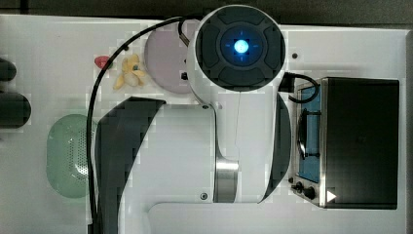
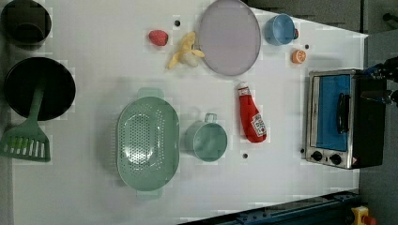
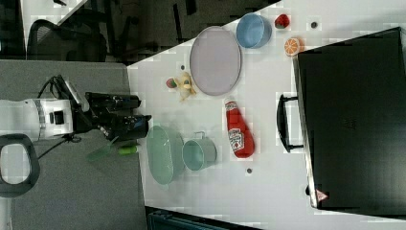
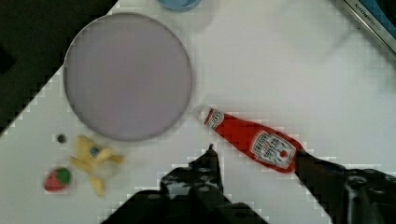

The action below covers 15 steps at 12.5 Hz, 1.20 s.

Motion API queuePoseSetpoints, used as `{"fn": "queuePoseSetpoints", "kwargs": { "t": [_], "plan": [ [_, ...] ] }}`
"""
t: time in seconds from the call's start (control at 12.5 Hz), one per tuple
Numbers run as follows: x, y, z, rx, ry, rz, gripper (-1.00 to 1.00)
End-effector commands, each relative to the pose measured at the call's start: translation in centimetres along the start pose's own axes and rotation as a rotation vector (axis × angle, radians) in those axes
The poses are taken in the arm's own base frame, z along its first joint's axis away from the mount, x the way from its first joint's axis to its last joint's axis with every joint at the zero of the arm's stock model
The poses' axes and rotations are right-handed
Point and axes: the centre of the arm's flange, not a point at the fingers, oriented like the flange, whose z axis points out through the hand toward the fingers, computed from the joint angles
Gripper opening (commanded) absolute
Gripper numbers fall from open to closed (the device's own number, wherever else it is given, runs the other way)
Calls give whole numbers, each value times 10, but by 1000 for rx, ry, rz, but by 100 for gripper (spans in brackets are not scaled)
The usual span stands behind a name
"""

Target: Pick Ketchup from the table and place it in strainer.

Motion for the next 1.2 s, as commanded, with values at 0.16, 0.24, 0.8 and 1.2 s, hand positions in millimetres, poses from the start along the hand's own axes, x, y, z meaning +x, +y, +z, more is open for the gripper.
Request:
{"fn": "queuePoseSetpoints", "kwargs": {
  "t": [0.16, 0.24, 0.8, 1.2],
  "plan": [
    [-31, 54, -46, -21, -10, 16, 81],
    [-31, 53, -38, -30, -19, 12, 100],
    [-28, 37, 73, -70, -67, -115, 100],
    [-36, 42, 152, -66, -94, -598, 100]
  ]
}}
